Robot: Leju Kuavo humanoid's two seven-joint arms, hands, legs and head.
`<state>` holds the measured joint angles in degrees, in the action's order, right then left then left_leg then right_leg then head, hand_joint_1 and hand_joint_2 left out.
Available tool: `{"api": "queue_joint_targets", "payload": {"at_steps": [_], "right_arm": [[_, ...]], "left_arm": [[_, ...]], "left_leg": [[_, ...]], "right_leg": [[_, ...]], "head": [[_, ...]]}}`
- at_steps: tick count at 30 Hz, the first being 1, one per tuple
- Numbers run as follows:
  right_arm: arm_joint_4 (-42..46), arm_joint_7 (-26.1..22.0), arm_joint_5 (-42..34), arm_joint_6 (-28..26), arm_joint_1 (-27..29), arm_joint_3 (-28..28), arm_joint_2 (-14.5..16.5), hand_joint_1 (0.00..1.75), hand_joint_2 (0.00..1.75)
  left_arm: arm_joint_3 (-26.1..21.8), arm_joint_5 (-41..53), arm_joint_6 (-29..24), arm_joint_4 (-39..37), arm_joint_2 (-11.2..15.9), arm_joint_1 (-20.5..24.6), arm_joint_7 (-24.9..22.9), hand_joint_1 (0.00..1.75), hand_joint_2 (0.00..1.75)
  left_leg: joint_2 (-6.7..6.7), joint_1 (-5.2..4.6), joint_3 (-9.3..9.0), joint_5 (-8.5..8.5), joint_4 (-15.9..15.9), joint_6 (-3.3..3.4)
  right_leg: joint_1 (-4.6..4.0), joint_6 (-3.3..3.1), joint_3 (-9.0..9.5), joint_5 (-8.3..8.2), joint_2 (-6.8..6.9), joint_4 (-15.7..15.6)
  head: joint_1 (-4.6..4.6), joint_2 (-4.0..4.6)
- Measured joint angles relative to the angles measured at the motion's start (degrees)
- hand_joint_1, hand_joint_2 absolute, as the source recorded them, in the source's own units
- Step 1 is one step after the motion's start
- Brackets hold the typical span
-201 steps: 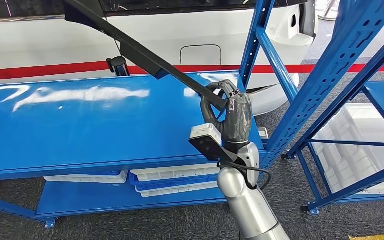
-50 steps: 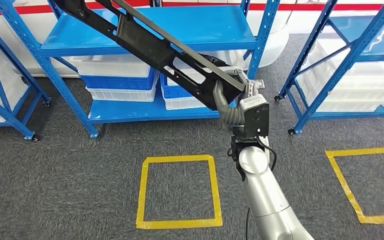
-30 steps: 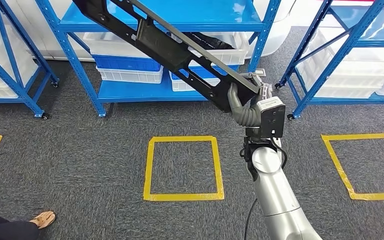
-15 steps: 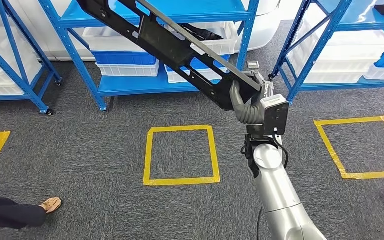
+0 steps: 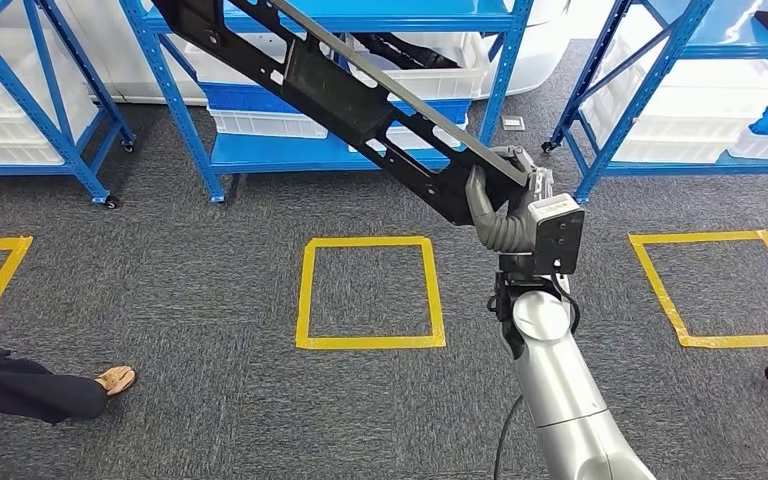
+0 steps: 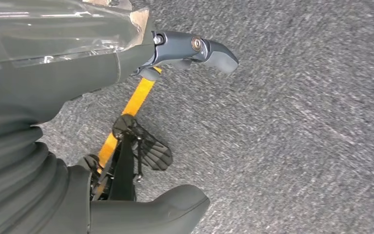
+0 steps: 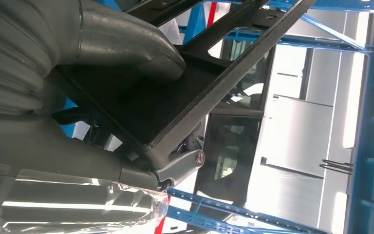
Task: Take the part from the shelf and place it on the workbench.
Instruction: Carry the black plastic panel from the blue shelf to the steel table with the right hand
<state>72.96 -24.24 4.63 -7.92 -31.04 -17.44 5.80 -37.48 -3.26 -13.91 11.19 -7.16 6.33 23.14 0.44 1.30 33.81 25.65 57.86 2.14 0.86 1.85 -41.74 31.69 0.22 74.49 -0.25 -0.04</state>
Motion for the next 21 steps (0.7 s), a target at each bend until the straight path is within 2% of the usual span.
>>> {"api": "queue_joint_targets", "payload": {"at_steps": [1, 3, 4, 5, 6, 9, 15, 21], "right_arm": [[0.0, 0.0, 0.0, 0.0, 0.08, 0.0, -0.06, 1.75, 1.75], [0.01, 0.0, 0.0, 0.0, 0.08, 0.0, -0.12, 1.75, 1.75], [0.02, 0.0, 0.0, 0.0, 0.04, 0.0, -0.12, 1.75, 1.75], [0.03, -0.01, -0.01, 0.01, 0.0, 0.01, -0.13, 1.75, 1.75], [0.03, -0.01, -0.01, 0.01, 0.01, 0.01, -0.16, 1.75, 1.75], [0.02, -0.02, -0.01, 0.01, 0.09, 0.02, -0.25, 1.75, 1.75], [0.33, -0.02, 0.0, -0.05, 0.18, 0.07, -0.35, 1.75, 1.75], [0.66, 0.18, 0.3, -0.25, 0.22, 0.1, -0.4, 1.75, 1.75]], "left_arm": [[0.0, -0.09, 0.05, 0.0, -0.05, -0.06, -0.01, 0.0, 1.75], [0.0, -0.22, 0.16, 0.0, -0.14, -0.12, -0.02, 0.0, 1.75], [0.0, -0.25, 0.2, 0.0, -0.16, -0.11, -0.02, 0.0, 1.75], [0.0, -0.25, 0.22, 0.0, -0.15, -0.1, -0.02, 0.0, 1.75], [0.0, -0.26, 0.23, 0.0, -0.1, -0.1, -0.02, 0.0, 1.75], [0.0, -0.27, 0.24, 0.0, -0.02, -0.18, 0.0, 0.0, 1.75], [0.0, -0.28, 0.19, 0.0, -0.05, -0.21, 0.05, 0.0, 1.75], [0.0, -0.28, 0.16, 0.0, -0.08, -0.21, 0.05, 0.0, 1.75]], "left_leg": [[0.0, 0.05, 0.36, -0.3, 0.03, -0.18], [-0.01, 0.13, 0.78, -0.77, 0.09, -0.71], [-0.01, 0.08, 0.95, -0.97, 0.16, -1.04], [-0.01, -0.06, 1.15, -1.07, 0.25, -1.32], [-0.01, -0.14, 1.34, -1.23, 0.3, -1.26], [-0.05, 0.01, 1.62, -1.82, 0.11, -0.68], [-0.14, 0.39, 1.64, -2.86, -0.83, -2.08], [-0.13, 0.51, 1.7, -3.12, -0.96, -2.51]], "right_leg": [[0.18, 0.49, 1.48, -0.45, 0.01, -1.56], [0.55, 1.31, 6.76, -2.31, 0.03, -9.64], [0.47, 1.32, 9.01, -3.03, -0.05, -13.42], [0.49, 1.09, 10.42, -3.44, -0.13, -15.94], [0.45, 0.74, 10.9, -3.5, -0.23, -16.96], [0.22, -0.09, 10.73, -4.02, -0.34, -17.02], [-0.3, -1.11, 10.14, -4.6, -0.33, -16.97], [-0.52, -1.3, 9.99, -4.72, -0.33, -16.93]], "head": [[0.0, 0.0], [-0.03, 0.0], [-0.04, 0.0], [-0.04, 0.0], [-0.04, 0.0], [0.01, 0.0], [0.03, 0.0], [0.02, 0.0]]}}
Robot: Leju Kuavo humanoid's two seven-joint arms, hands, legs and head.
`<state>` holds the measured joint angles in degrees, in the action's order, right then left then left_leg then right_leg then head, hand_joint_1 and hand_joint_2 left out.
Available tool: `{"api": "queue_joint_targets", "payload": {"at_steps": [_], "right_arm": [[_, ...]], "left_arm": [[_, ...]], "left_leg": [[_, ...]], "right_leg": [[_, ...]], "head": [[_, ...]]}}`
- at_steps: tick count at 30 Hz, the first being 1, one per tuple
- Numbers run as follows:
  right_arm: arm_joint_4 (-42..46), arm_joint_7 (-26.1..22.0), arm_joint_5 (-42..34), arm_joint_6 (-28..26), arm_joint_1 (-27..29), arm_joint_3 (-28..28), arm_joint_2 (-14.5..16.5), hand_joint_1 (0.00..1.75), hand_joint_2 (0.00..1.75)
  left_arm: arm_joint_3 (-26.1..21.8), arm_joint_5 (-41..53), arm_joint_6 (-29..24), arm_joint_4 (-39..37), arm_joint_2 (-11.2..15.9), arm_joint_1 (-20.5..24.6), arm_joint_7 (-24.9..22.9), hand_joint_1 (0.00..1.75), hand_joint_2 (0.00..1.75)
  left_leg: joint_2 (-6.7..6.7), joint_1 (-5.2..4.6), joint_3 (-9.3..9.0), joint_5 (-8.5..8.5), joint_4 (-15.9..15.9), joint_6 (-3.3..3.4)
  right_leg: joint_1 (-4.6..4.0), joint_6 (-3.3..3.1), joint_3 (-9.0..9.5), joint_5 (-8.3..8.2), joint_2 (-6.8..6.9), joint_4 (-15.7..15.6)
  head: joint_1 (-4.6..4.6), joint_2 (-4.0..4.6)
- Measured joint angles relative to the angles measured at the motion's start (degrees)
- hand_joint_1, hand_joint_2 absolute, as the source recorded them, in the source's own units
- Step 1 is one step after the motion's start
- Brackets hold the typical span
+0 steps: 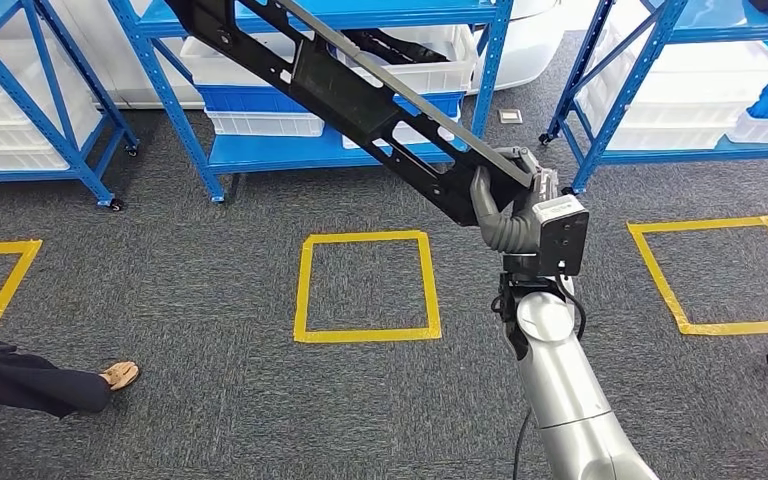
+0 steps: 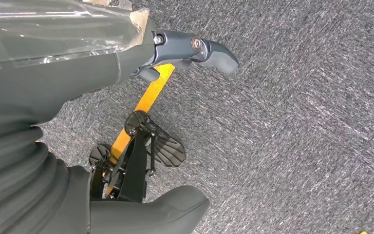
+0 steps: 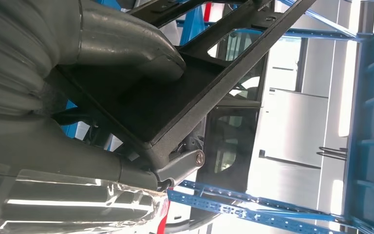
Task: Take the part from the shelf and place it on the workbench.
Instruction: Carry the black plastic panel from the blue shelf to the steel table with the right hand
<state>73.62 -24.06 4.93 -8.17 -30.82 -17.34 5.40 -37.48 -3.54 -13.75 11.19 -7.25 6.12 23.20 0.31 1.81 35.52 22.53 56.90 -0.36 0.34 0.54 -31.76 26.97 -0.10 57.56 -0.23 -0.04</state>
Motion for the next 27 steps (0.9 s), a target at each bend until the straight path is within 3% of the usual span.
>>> {"api": "queue_joint_targets", "payload": {"at_steps": [11, 17, 19, 22, 23, 24, 25, 27], "right_arm": [[2.27, 1.66, 0.49, 0.28, 0.76, 1.78, 0.02, 1.75, 1.75], [3.51, 1.8, 0.5, 0.73, 1.12, 2.21, 0.19, 1.75, 1.75], [4.24, 1.91, 0.71, 0.84, 1.15, 2.41, 0.25, 1.75, 1.75], [5.07, 2.1, 1.03, 0.84, 1.57, 2.87, 0.23, 1.75, 1.75], [5.24, 2.2, 1.15, 0.79, 1.83, 3.02, 0.21, 1.75, 1.75], [5.42, 2.31, 1.29, 0.73, 2.07, 3.14, 0.18, 1.75, 1.75], [5.63, 2.39, 1.46, 0.66, 2.24, 3.23, 0.16, 1.75, 1.75], [6.17, 2.48, 1.73, 0.49, 2.35, 3.38, 0.15, 1.75, 1.75]], "left_arm": [[0.0, 0.43, -0.07, 0.0, -0.07, 0.01, 0.02, 0.0, 1.75], [0.0, 0.44, -0.19, 0.03, -0.1, 0.04, 0.03, 0.0, 1.75], [0.0, 0.46, -0.21, 0.05, -0.27, 0.06, 0.05, 0.0, 1.75], [0.0, 0.48, -0.22, 0.07, -0.4, 0.06, 0.06, 0.0, 1.75], [0.0, 0.48, -0.22, 0.07, -0.44, 0.04, 0.06, 0.0, 1.75], [0.0, 0.48, -0.21, 0.07, -0.49, 0.03, 0.06, 0.0, 1.75], [0.0, 0.48, -0.18, 0.07, -0.55, 0.04, 0.07, 0.0, 1.75], [0.0, 0.48, -0.09, 0.11, -0.54, 0.04, 0.08, 0.0, 1.75]], "left_leg": [[-0.13, -0.33, 0.5, 0.1, 0.5, 0.14], [0.09, -0.41, 0.51, -0.02, 0.26, 1.1], [0.62, -0.08, 0.19, -0.59, -0.74, 1.63], [1.53, 0.12, 0.33, -0.89, -1.03, 1.84], [1.87, 0.18, 0.4, -0.95, -1.01, 1.74], [2.25, 0.31, 0.49, -1.02, -0.97, 1.58], [2.68, 0.53, 0.59, -1.08, -0.87, 1.3], [3.55, 0.95, 0.87, -1.03, -0.32, 0.37]], "right_leg": [[0.46, 0.26, -0.14, -0.16, 0.04, -0.02], [0.53, 0.92, -0.3, -0.29, 0.02, -0.18], [0.44, 0.96, -1.78, 1.3, 0.02, 2.45], [0.86, 0.84, -6.79, 5.9, 0.03, 13.0], [1.12, 1.14, -7.78, 6.55, 0.05, 15.31], [1.45, 1.67, -7.81, 6.39, 0.1, 15.63], [1.82, 2.41, -6.7, 5.46, 0.3, 13.69], [2.5, 3.98, -2.74, 2.87, 2.02, 6.19]], "head": [[-0.01, 0.0], [-0.01, 0.0], [-0.09, 0.0], [-0.27, 0.0], [-0.28, 0.0], [-0.28, 0.0], [-0.29, 0.0], [-0.37, 0.0]]}}
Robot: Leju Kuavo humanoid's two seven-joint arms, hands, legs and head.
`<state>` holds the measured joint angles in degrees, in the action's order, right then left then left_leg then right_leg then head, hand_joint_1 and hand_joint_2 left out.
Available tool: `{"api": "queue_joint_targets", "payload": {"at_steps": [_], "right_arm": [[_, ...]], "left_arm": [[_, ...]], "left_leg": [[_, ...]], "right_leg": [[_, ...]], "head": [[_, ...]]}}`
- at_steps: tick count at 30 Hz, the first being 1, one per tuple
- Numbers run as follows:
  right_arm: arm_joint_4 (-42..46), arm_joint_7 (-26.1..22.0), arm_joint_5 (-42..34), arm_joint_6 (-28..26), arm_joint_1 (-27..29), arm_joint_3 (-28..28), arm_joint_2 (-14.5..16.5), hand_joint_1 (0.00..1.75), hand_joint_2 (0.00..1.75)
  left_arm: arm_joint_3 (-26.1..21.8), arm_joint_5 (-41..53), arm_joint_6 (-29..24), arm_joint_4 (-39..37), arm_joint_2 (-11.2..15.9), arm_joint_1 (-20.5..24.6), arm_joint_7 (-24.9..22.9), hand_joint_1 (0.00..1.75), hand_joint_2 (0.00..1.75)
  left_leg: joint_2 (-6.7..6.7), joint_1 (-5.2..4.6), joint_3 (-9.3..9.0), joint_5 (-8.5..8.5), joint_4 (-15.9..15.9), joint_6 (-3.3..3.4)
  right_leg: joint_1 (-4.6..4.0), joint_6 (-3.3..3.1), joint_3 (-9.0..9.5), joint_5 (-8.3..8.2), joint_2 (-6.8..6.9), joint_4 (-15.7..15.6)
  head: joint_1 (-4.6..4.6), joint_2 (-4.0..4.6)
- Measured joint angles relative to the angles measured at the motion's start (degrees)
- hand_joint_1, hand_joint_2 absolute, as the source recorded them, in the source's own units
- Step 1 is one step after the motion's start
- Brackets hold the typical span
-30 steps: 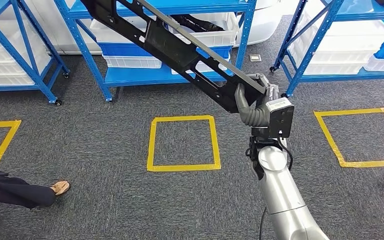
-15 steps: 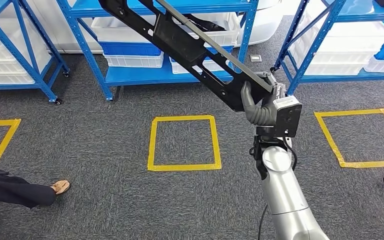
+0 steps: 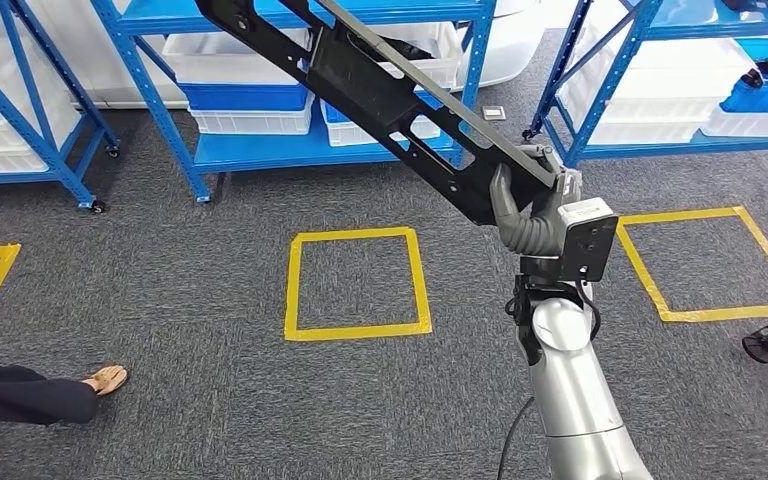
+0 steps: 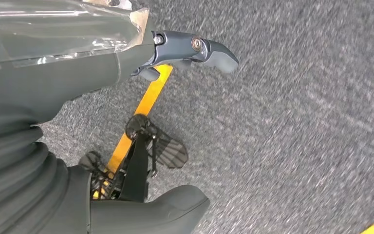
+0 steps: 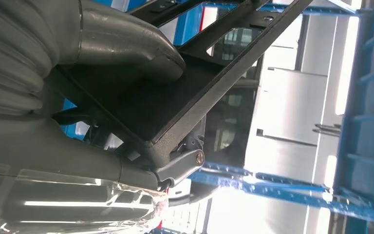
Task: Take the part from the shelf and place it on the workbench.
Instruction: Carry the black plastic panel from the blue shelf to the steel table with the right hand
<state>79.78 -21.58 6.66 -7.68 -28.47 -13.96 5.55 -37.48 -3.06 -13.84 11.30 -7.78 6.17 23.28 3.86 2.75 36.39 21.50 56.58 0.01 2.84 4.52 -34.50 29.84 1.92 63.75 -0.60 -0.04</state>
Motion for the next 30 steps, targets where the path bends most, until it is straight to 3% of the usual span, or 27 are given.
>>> {"api": "queue_joint_targets", "payload": {"at_steps": [1, 2, 3, 5, 6, 8, 10, 11, 12, 13, 14, 16, 18, 20, 22, 25, 27, 28, 30], "right_arm": [[0.31, 0.01, 0.09, -0.08, 0.01, 0.09, 0.05, 1.75, 1.75], [0.59, 0.01, 0.14, -0.15, 0.06, 0.22, 0.09, 1.75, 1.75], [0.84, 0.01, 0.17, -0.2, 0.11, 0.37, 0.13, 1.75, 1.75], [1.19, 0.01, 0.18, -0.25, 0.26, 0.67, 0.17, 1.75, 1.75], [1.34, 0.01, 0.19, -0.25, 0.29, 0.78, 0.18, 1.75, 1.75], [1.57, 0.02, 0.2, -0.25, 0.39, 0.93, 0.27, 1.75, 1.75], [1.63, 0.03, 0.21, -0.25, 0.57, 1.02, 0.38, 1.75, 1.75], [1.63, 0.03, 0.28, -0.28, 0.71, 1.04, 0.42, 1.75, 1.75], [1.64, 0.03, 0.48, -0.39, 0.86, 1.08, 0.42, 1.75, 1.75], [1.7, 0.02, 0.86, -0.62, 1.01, 1.11, 0.42, 1.75, 1.75], [1.88, 0.01, 1.49, -1.0, 1.15, 1.14, 0.42, 1.75, 1.75], [2.59, -0.08, 3.2, -2.1, 1.48, 1.16, 0.4, 1.75, 1.75], [3.57, -0.24, 5.0, -3.42, 2.05, 1.25, 0.37, 1.75, 1.75], [4.87, -0.43, 6.78, -4.75, 3.09, 1.54, 0.27, 1.75, 1.75], [6.5, -0.54, 8.57, -5.8, 4.22, 2.08, 0.11, 1.75, 1.75], [8.64, -0.49, 11.02, -6.9, 5.48, 2.62, -0.02, 1.75, 1.75], [9.68, -0.28, 12.82, -7.58, 6.67, 2.78, -0.07, 1.75, 1.75], [10.16, -0.07, 13.86, -7.99, 7.24, 2.81, -0.1, 1.75, 1.75], [11.05, 0.46, 15.98, -8.76, 8.0, 2.81, -0.11, 1.75, 1.75]], "left_arm": [[0.0, 0.01, 0.03, 0.07, -0.01, -0.01, 0.03, 0.0, 1.75], [0.0, 0.01, 0.05, 0.16, 0.04, -0.02, 0.07, 0.0, 1.75], [0.0, 0.01, 0.05, 0.26, 0.08, -0.03, 0.12, 0.0, 1.75], [0.0, 0.02, 0.06, 0.34, -0.06, 0.0, 0.2, 0.0, 1.75], [0.0, 0.02, 0.06, 0.37, -0.08, 0.04, 0.22, 0.0, 1.75], [0.0, 0.02, 0.06, 0.4, -0.1, 0.04, 0.25, 0.0, 1.75], [0.0, 0.02, 0.05, 0.41, -0.04, -0.02, 0.26, 0.0, 1.75], [0.0, 0.02, 0.05, 0.41, -0.01, -0.04, 0.26, 0.0, 1.75], [0.0, 0.02, 0.05, 0.41, 0.01, -0.05, 0.26, 0.0, 1.75], [0.0, 0.02, 0.05, 0.41, 0.01, -0.06, 0.26, 0.0, 1.75], [0.0, 0.04, 0.05, 0.41, 0.0, -0.05, 0.26, 0.0, 1.75], [0.01, 0.15, 0.05, 0.43, 0.08, -0.02, 0.23, 0.0, 1.75], [0.02, 0.44, 0.05, 0.45, 0.13, 0.03, 0.17, 0.0, 1.75], [0.02, 0.8, 0.05, 0.46, -0.03, 0.11, 0.07, 0.0, 1.75], [0.02, 1.08, 0.08, 0.48, -0.28, 0.19, -0.04, 0.0, 1.75], [0.02, 1.29, 0.1, 0.49, -0.44, 0.14, -0.28, 0.0, 1.75], [0.02, 1.31, 0.16, 0.48, -0.49, 0.12, -0.4, 0.0, 1.75], [0.02, 1.31, 0.21, 0.49, -0.55, 0.12, -0.43, 0.0, 1.75], [0.01, 1.31, 0.35, 0.5, -0.68, 0.19, -0.52, 0.0, 1.75]], "left_leg": [[0.43, 0.05, 0.11, 0.17, 0.41, -0.61], [0.82, 0.02, 0.12, 0.29, 0.66, -1.19], [1.26, -0.05, 0.01, 0.36, 0.72, -1.65], [2.03, 0.24, -0.28, 0.25, 0.48, -2.39], [1.6, 0.49, -0.16, 0.8, 0.85, -2.63], [-0.93, 0.6, 1.49, 4.3, 5.13, -2.7], [-3.25, 0.14, 4.69, 9.05, 13.34, -2.21], [-3.64, -0.12, 5.98, 10.38, 16.66, -1.91], [-3.81, -0.36, 6.41, 10.65, 18.09, -1.51], [-4.0, -0.59, 5.73, 9.91, 17.25, -0.99], [-4.53, -0.82, 3.95, 8.45, 14.29, -0.33], [-7.0, -1.24, -0.43, 5.97, 6.71, 1.04], [-8.18, -1.67, -2.54, 5.33, 3.11, 1.55], [-6.89, -1.94, -2.8, 5.03, 2.55, 1.57], [-5.52, -1.84, -3.12, 4.28, 1.45, 1.88], [-3.11, -1.77, -3.15, 3.64, 0.59, 2.34], [-1.41, -1.74, -2.92, 3.55, 0.61, 2.27], [-0.6, -1.69, -2.81, 3.49, 0.63, 2.15], [0.88, -1.57, -2.69, 3.37, 0.77, 1.71]], "right_leg": [[0.04, 0.2, 1.5, -0.98, 0.84, -3.04], [-0.08, -0.08, 2.26, -1.45, 1.42, -4.72], [-0.31, -0.71, 2.21, -1.56, 1.46, -5.1], [-0.48, -2.09, 1.95, -1.94, 0.08, -4.8], [-0.4, -2.61, 1.83, -2.22, -0.57, -4.74], [-0.39, -3.59, 1.64, -2.8, -1.74, -4.74], [-0.93, -4.21, 1.31, -3.17, -2.87, -4.72], [-1.26, -4.36, 1.19, -3.26, -3.53, -4.72], [-1.59, -4.52, 1.09, -3.36, -4.23, -4.71], [-1.87, -4.63, 1.04, -3.44, -4.97, -4.71], [-2.1, -4.72, 1.01, -3.51, -5.72, -4.71], [-2.42, -4.74, 0.93, -3.68, -7.06, -4.7], [-2.46, -4.44, 0.69, -3.88, -8.07, -4.72], [-2.46, -3.83, 0.3, -4.22, -9.01, -4.88], [-2.62, -3.46, -0.72, -3.67, -7.68, -3.73], [-2.56, -3.67, -5.15, 0.54, -3.56, 5.05], [-2.11, -3.18, -7.13, 2.25, -2.79, 9.97], [-1.83, -2.66, -6.6, 1.99, -2.48, 9.56], [-1.27, -1.48, -2.18, -0.16, -0.8, 2.63]], "head": [[-0.07, 0.0], [-0.08, 0.0], [-0.08, 0.0], [0.13, 0.0], [0.24, 0.0], [0.58, 0.0], [0.83, 0.0], [0.91, 0.0], [0.93, 0.0], [0.92, 0.0], [0.92, 0.0], [0.89, 0.0], [0.86, 0.0], [0.87, 0.0], [0.7, 0.0], [0.11, 0.0], [0.06, 0.0], [0.05, 0.0], [0.04, 0.0]]}}
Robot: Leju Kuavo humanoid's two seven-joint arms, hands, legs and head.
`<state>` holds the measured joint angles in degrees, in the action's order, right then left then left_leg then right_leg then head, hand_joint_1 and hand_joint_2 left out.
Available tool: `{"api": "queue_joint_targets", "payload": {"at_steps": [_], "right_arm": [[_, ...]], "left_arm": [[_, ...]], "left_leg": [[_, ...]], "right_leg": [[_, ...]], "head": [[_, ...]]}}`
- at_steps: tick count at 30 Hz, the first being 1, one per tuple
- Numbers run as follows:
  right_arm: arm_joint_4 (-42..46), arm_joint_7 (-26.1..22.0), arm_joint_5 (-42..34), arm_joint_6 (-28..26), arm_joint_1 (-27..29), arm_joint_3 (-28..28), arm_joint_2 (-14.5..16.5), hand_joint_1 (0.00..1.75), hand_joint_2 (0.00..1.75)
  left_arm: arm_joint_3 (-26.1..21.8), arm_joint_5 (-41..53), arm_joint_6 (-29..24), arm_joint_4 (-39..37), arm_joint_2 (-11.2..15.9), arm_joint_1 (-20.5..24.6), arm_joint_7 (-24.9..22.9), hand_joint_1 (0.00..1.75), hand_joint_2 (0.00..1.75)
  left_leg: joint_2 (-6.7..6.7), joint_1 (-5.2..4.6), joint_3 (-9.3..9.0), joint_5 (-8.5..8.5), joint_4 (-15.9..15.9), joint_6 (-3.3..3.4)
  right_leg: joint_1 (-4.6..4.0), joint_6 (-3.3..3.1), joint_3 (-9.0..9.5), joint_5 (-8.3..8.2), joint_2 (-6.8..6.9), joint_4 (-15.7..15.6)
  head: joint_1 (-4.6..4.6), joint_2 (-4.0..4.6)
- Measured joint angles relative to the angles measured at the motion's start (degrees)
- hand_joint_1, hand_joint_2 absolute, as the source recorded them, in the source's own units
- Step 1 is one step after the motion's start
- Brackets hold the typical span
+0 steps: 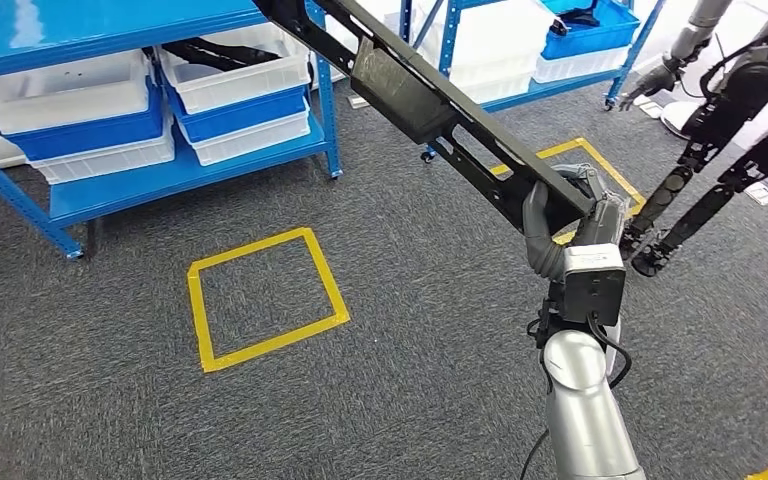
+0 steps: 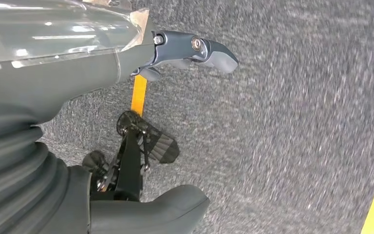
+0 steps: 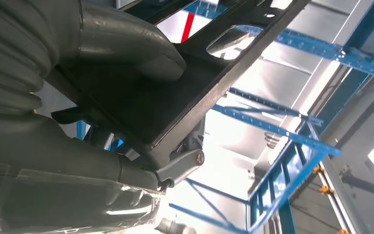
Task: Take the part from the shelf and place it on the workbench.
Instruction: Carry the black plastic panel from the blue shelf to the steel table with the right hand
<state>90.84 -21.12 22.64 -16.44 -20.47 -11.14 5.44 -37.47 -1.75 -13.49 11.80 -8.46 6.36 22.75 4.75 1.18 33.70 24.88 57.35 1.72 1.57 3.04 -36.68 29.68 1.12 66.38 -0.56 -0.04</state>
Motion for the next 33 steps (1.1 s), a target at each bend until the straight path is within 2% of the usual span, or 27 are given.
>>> {"api": "queue_joint_targets", "payload": {"at_steps": [1, 2, 3, 5, 6, 7, 8, 9, 10, 11, 12, 13, 14, 15, 16, 18, 19, 20, 21, 23, 25, 27, 28, 29, 30, 31, 33], "right_arm": [[0.46, 0.23, 1.15, -0.46, 0.2, -0.02, 0.05, 1.75, 1.75], [0.92, 0.44, 2.29, -1.0, 0.37, -0.05, 0.15, 1.75, 1.75], [1.35, 0.62, 3.42, -1.64, 0.56, -0.07, 0.28, 1.75, 1.75], [2.08, 0.93, 5.16, -2.67, 1.1, -0.09, 0.52, 1.75, 1.75], [2.39, 1.05, 5.73, -2.96, 1.37, -0.09, 0.66, 1.75, 1.75], [2.64, 1.19, 6.09, -3.15, 1.56, -0.11, 0.8, 1.75, 1.75], [2.82, 1.33, 6.36, -3.28, 1.67, -0.16, 1.0, 1.75, 1.75], [2.92, 1.42, 6.6, -3.42, 1.77, -0.22, 1.25, 1.75, 1.75], [2.95, 1.5, 6.95, -3.63, 1.85, -0.28, 1.46, 1.75, 1.75], [2.95, 1.59, 7.58, -3.94, 1.98, -0.32, 1.63, 1.75, 1.75], [2.95, 1.69, 8.5, -4.37, 2.12, -0.32, 1.73, 1.75, 1.75], [2.95, 1.83, 9.89, -5.02, 2.22, -0.32, 1.76, 1.75, 1.75], [2.95, 1.98, 11.5, -5.83, 2.28, -0.31, 1.78, 1.75, 1.75], [2.96, 2.13, 13.21, -6.79, 2.28, -0.31, 1.78, 1.75, 1.75], [2.99, 2.3, 14.93, -7.89, 2.26, -0.29, 1.78, 1.75, 1.75], [3.24, 2.66, 17.35, -9.77, 2.29, -0.22, 1.75, 1.75, 1.75], [3.49, 2.81, 18.12, -10.46, 2.45, -0.16, 1.71, 1.75, 1.75], [3.81, 2.94, 18.57, -10.89, 2.68, -0.08, 1.67, 1.75, 1.75], [4.18, 3.02, 18.92, -11.19, 2.96, 0.03, 1.61, 1.75, 1.75], [4.77, 3.09, 19.35, -11.52, 3.28, 0.21, 1.48, 1.75, 1.75], [5.11, 3.2, 20.26, -11.78, 3.51, 0.26, 1.4, 1.75, 1.75], [5.28, 3.58, 21.44, -11.92, 4.06, 0.3, 1.39, 1.75, 1.75], [5.32, 3.83, 21.88, -11.94, 4.38, 0.35, 1.38, 1.75, 1.75], [5.37, 4.04, 22.2, -11.94, 4.65, 0.4, 1.38, 1.75, 1.75], [5.43, 4.19, 22.47, -11.93, 4.84, 0.45, 1.38, 1.75, 1.75], [5.51, 4.27, 22.73, -11.92, 4.9, 0.48, 1.38, 1.75, 1.75], [5.66, 4.51, 23.84, -11.92, 4.88, 0.49, 1.48, 1.75, 1.75]], "left_arm": [[-0.01, -0.02, 0.07, 0.03, -0.02, 0.05, -0.07, 0.0, 1.75], [-0.01, -0.05, 0.12, 0.05, -0.04, 0.12, -0.15, 0.0, 1.75], [-0.02, -0.12, 0.14, 0.09, -0.04, 0.2, -0.21, 0.0, 1.75], [-0.04, -0.34, 0.16, 0.13, -0.15, 0.34, -0.31, 0.0, 1.75], [-0.06, -0.45, 0.16, 0.15, -0.18, 0.41, -0.34, 0.0, 1.75], [-0.08, -0.52, 0.17, 0.16, -0.21, 0.44, -0.36, 0.0, 1.75], [-0.1, -0.56, 0.16, 0.17, -0.24, 0.41, -0.37, 0.0, 1.75], [-0.12, -0.56, 0.13, 0.18, -0.23, 0.36, -0.37, 0.0, 1.75], [-0.14, -0.55, 0.01, 0.18, -0.23, 0.28, -0.36, 0.0, 1.75], [-0.15, -0.52, -0.11, 0.18, -0.21, 0.19, -0.32, 0.0, 1.75], [-0.16, -0.48, -0.22, 0.18, -0.19, 0.1, -0.24, 0.0, 1.75], [-0.18, -0.42, -0.3, 0.18, -0.16, -0.01, -0.09, 0.0, 1.75], [-0.19, -0.33, -0.31, 0.18, -0.15, -0.11, 0.09, 0.0, 1.75], [-0.2, -0.26, -0.3, 0.18, -0.15, -0.19, 0.25, 0.0, 1.75], [-0.21, -0.16, -0.3, 0.18, -0.11, -0.25, 0.37, 0.0, 1.75], [-0.22, 0.02, -0.3, 0.18, -0.07, -0.38, 0.44, 0.0, 1.75], [-0.23, 0.1, -0.3, 0.18, -0.05, -0.46, 0.44, 0.0, 1.75], [-0.23, 0.19, -0.3, 0.18, -0.08, -0.54, 0.45, 0.0, 1.75], [-0.23, 0.23, -0.3, 0.19, -0.13, -0.58, 0.44, 0.0, 1.75], [-0.23, 0.34, -0.3, 0.2, -0.23, -0.64, 0.45, 0.0, 1.75], [-0.25, 0.4, -0.31, 0.2, -0.26, -0.84, 0.5, 0.0, 1.75], [-0.39, 0.38, -0.32, 0.2, -0.28, -1.11, 0.69, 0.0, 1.75], [-0.54, 0.3, -0.32, 0.2, -0.33, -1.2, 0.84, 0.0, 1.75], [-0.74, 0.19, -0.32, 0.2, -0.41, -1.26, 1.01, 0.0, 1.75], [-0.93, 0.07, -0.32, 0.2, -0.51, -1.29, 1.15, 0.0, 1.75], [-1.09, -0.03, -0.36, 0.22, -0.55, -1.31, 1.24, 0.0, 1.75], [-1.37, -0.06, -0.54, 0.25, -0.6, -1.34, 1.24, 0.0, 1.75]], "left_leg": [[0.62, -0.08, 0.05, 0.06, 0.16, -0.38], [1.25, -0.18, 0.06, 0.14, 0.3, -0.82], [1.79, -0.3, 0.02, 0.2, 0.4, -1.28], [3.0, -0.2, -0.26, 0.15, 0.21, -2.1], [2.87, 0.05, -0.32, 0.34, 0.32, -2.53], [1.85, 0.28, -0.1, 1.16, 1.11, -2.89], [0.16, 0.44, 0.62, 2.76, 3.07, -3.16], [-1.93, 0.57, 1.86, 4.92, 6.19, -3.32], [-3.52, 0.56, 3.41, 7.19, 10.03, -3.34], [-4.34, 0.55, 4.91, 8.87, 13.64, -3.33], [-4.68, 0.53, 5.81, 9.52, 15.85, -3.26], [-4.85, 0.53, 5.7, 9.03, 15.96, -3.11], [-5.08, 0.52, 4.53, 7.56, 13.88, -2.87], [-5.75, 0.52, 2.56, 5.59, 10.16, -2.55], [-7.07, 0.55, 0.51, 4.13, 6.24, -2.19], [-8.85, 0.4, -1.87, 2.83, 1.41, -1.72], [-8.98, 0.21, -2.11, 2.94, 0.84, -1.53], [-8.29, -0.02, -2.11, 2.76, 0.65, -1.33], [-7.54, -0.04, -2.19, 2.46, 0.32, -0.95], [-6.01, 0.02, -2.4, 1.81, -0.53, -0.1], [-4.39, -0.06, -2.36, 1.52, -0.91, 0.35], [-2.72, -0.14, -2.18, 1.51, -0.89, 0.41], [-1.94, -0.13, -2.14, 1.53, -0.87, 0.37], [-1.2, -0.1, -2.13, 1.57, -0.85, 0.3], [-0.5, -0.06, -2.19, 1.64, -0.8, 0.16], [0.14, -0.15, -2.28, 1.78, -0.72, -0.09], [1.33, -0.61, -2.47, 2.21, -0.43, -0.84]], "right_leg": [[0.04, 0.3, 2.33, -0.95, 1.46, -3.93], [0.0, 0.21, 3.99, -1.66, 2.48, -6.84], [-0.15, -0.14, 4.73, -1.98, 3.13, -8.36], [-0.46, -1.21, 4.23, -2.31, 1.97, -8.58], [-0.25, -1.68, 4.17, -2.53, 1.28, -8.64], [-0.04, -2.17, 4.13, -2.82, 0.58, -8.72], [0.19, -2.7, 4.14, -3.17, -0.08, -8.81], [0.36, -3.12, 4.11, -3.45, -0.7, -8.83], [0.17, -3.42, 3.87, -3.66, -1.34, -8.8], [-0.03, -3.64, 3.69, -3.81, -2.03, -8.78], [-0.23, -3.71, 3.55, -3.9, -2.77, -8.76], [-0.38, -3.73, 3.47, -4.0, -3.58, -8.73], [-0.47, -3.67, 3.44, -4.09, -4.4, -8.7], [-0.51, -3.55, 3.44, -4.17, -5.18, -8.67], [-0.57, -3.38, 3.38, -4.27, -5.84, -8.63], [-0.65, -2.94, 3.02, -4.51, -6.95, -8.56], [-0.6, -2.61, 2.78, -4.69, -7.45, -8.61], [-0.57, -2.22, 2.51, -4.92, -8.03, -8.75], [-0.51, -1.88, 2.21, -5.06, -8.03, -8.74], [-0.74, -1.65, 0.77, -4.13, -5.68, -6.86], [-0.78, -1.93, -2.48, -1.14, -2.63, -0.49], [-0.57, -1.78, -5.65, 1.38, -1.91, 6.39], [-0.44, -1.42, -5.96, 1.56, -1.77, 7.44], [-0.28, -0.93, -5.09, 0.92, -1.52, 6.18], [-0.08, -0.4, -3.08, -0.31, -0.83, 2.75], [0.03, -0.02, -0.64, -1.54, 0.84, -1.55], [-0.13, -0.13, 2.81, -3.21, 3.41, -7.63]], "head": [[-0.02, 0.0], [0.04, 0.0], [0.08, 0.0], [0.2, 0.0], [0.22, 0.0], [0.27, 0.0], [0.38, 0.0], [0.53, 0.0], [0.62, 0.0], [0.73, 0.0], [0.73, 0.0], [0.73, 0.0], [0.74, 0.0], [0.74, 0.0], [0.74, 0.0], [0.69, 0.0], [0.69, 0.0], [0.69, 0.0], [0.7, 0.0], [0.5, 0.0], [0.17, 0.0], [0.01, 0.0], [0.01, 0.0], [-0.02, 0.0], [-0.01, 0.0], [-0.09, 0.0], [0.01, 0.0]]}}
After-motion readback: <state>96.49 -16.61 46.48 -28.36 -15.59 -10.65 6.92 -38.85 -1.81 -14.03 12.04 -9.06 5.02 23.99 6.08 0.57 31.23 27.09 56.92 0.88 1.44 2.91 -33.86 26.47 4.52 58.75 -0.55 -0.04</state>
